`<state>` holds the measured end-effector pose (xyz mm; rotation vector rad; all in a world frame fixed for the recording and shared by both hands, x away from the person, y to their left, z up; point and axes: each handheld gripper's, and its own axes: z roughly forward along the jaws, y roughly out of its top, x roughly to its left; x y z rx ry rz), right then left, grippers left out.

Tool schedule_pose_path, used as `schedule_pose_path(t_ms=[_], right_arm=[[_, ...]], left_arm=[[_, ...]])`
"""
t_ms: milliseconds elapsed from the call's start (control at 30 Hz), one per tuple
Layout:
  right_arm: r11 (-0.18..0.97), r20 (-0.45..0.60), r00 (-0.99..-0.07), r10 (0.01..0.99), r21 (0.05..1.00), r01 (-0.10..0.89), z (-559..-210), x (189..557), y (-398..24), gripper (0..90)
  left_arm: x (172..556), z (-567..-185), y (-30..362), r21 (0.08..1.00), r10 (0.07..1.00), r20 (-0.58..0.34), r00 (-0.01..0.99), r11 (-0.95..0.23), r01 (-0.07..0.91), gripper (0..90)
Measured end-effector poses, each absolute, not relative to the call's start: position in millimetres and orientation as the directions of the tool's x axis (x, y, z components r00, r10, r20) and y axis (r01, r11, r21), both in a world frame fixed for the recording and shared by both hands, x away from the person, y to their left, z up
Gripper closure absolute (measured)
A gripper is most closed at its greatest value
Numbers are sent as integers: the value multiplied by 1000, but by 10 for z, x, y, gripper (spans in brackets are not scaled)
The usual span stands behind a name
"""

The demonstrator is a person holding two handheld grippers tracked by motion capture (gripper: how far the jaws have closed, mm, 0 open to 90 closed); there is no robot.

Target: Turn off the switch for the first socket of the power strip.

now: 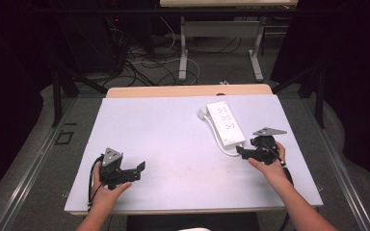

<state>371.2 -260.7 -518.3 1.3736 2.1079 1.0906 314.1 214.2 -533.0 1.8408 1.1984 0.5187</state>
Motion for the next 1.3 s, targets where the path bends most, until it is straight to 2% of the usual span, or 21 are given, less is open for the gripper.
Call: schedule_pose_path(t_ms=[833, 1300], right_arm=[[205, 93, -435, 896, 780, 591, -4894, 3919, -2597, 307], [258, 44, -453, 890, 772, 581, -4800, 4052, -2501, 301]], left_arm=[[3145, -5337, 2138, 831, 886, -101, 453, -175, 528, 50], [3143, -5337, 2133, 830, 886, -106, 452, -171, 530, 51]])
